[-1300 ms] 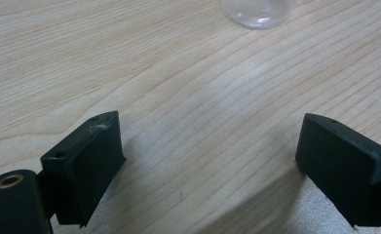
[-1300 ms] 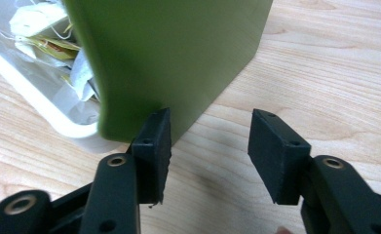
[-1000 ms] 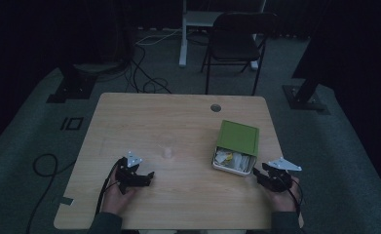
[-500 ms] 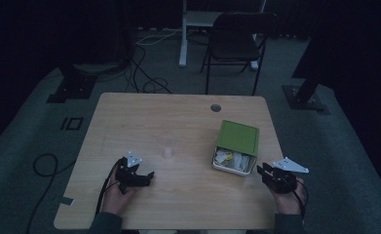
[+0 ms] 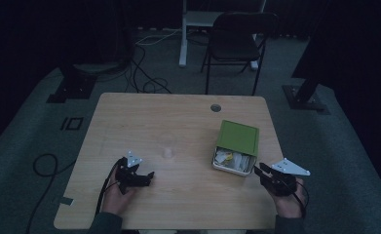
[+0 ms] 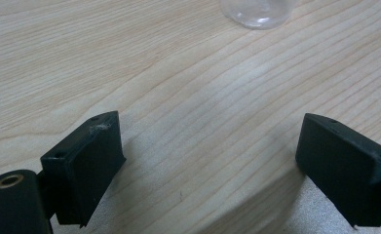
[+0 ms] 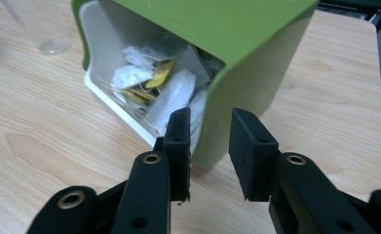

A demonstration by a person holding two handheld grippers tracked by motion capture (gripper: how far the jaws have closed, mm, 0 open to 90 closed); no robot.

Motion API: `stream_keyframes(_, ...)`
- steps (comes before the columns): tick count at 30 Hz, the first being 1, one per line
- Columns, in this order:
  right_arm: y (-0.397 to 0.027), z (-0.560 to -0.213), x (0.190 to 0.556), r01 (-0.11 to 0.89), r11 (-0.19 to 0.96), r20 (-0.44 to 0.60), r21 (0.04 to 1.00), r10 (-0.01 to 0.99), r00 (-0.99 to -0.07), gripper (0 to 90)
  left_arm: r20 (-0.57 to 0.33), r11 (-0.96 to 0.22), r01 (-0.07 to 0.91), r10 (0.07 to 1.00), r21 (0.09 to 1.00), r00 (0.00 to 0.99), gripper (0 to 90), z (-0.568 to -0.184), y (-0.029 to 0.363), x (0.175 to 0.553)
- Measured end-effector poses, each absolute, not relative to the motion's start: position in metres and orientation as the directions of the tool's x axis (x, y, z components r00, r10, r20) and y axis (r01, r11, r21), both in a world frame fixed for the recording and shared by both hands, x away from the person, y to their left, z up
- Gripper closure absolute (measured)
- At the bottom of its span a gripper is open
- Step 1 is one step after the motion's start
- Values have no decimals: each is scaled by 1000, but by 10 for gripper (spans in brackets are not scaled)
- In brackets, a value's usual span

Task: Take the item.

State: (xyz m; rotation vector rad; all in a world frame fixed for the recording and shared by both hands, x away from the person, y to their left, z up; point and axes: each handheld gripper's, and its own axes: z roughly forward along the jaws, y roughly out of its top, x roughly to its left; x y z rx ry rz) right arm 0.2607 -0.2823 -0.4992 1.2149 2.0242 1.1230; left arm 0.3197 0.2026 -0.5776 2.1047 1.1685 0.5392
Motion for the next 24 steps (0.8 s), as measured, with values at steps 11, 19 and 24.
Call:
stream_keyframes(11, -265, -494, 258, 415, 275, -17, 867, 849, -529, 645, 36, -381, 583, 856, 717, 515, 107, -578, 203, 320)
stream_keyframes(19, -247, -500, 265, 410, 299, -11, 862, 819, -573, 595, 36, -381, 583, 856, 717, 515, 107, -578, 203, 320)
stream_keyframes(24, -238, -505, 268, 405, 315, -13, 858, 802, -597, 564, 36, -381, 583, 856, 717, 515, 107, -578, 203, 320)
